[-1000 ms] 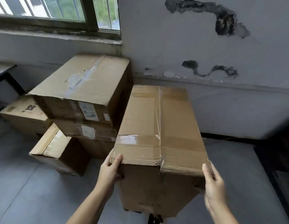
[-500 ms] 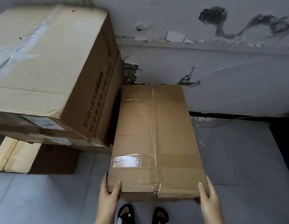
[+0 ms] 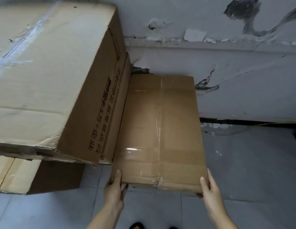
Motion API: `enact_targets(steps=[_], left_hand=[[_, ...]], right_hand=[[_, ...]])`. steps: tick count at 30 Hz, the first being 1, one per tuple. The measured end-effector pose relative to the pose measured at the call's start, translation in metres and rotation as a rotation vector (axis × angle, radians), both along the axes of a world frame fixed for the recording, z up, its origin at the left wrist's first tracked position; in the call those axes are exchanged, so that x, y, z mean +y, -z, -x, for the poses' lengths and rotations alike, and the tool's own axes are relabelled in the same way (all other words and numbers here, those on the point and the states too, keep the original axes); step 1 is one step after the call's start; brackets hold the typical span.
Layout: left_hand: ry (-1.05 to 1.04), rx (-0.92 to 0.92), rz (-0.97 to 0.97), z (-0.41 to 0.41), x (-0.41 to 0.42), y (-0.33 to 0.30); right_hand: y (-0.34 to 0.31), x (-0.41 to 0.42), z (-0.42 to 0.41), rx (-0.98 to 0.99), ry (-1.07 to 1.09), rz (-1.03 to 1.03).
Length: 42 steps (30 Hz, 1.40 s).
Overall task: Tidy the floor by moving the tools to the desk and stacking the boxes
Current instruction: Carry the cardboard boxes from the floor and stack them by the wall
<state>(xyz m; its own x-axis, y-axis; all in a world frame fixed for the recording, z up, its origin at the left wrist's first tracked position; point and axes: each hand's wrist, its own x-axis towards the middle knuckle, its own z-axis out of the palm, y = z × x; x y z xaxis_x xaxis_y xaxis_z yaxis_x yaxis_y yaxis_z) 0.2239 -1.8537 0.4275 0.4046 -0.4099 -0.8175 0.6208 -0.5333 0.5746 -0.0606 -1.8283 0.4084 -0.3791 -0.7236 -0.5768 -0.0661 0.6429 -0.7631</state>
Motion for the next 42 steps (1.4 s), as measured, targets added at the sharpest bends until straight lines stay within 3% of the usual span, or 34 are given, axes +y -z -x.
enact_targets(steps=[13, 17, 28, 31, 34, 39, 42], left_hand=[[0.099, 0.133, 0.074, -0.016, 0.000, -0.001], [0.073, 0.076, 0.095, -0.005, -0.012, -0.001], [0.299, -0.036, -0.064, -0.013, 0.003, -0.016], [0.400, -0.135, -0.056, -0.011, 0.013, -0.044], [0.576, -0.312, 0.007, -0.007, 0.031, -0.094], [0.848, -0.454, 0.309, 0.002, 0.072, -0.206], [0.985, -0.563, 0.474, 0.007, 0.104, -0.267]], right_hand=[[-0.005, 0.005, -0.011, -0.015, -0.006, 0.067], [-0.001, -0.010, -0.003, 0.009, -0.050, 0.139], [-0.015, 0.004, -0.003, 0.051, -0.163, -0.013], [-0.053, -0.001, -0.004, 0.096, -0.244, -0.043], [-0.116, 0.000, -0.007, 0.112, -0.385, 0.055], [-0.227, 0.027, -0.005, 0.146, -0.638, 0.281], [-0.282, 0.063, 0.004, 0.103, -0.670, 0.383]])
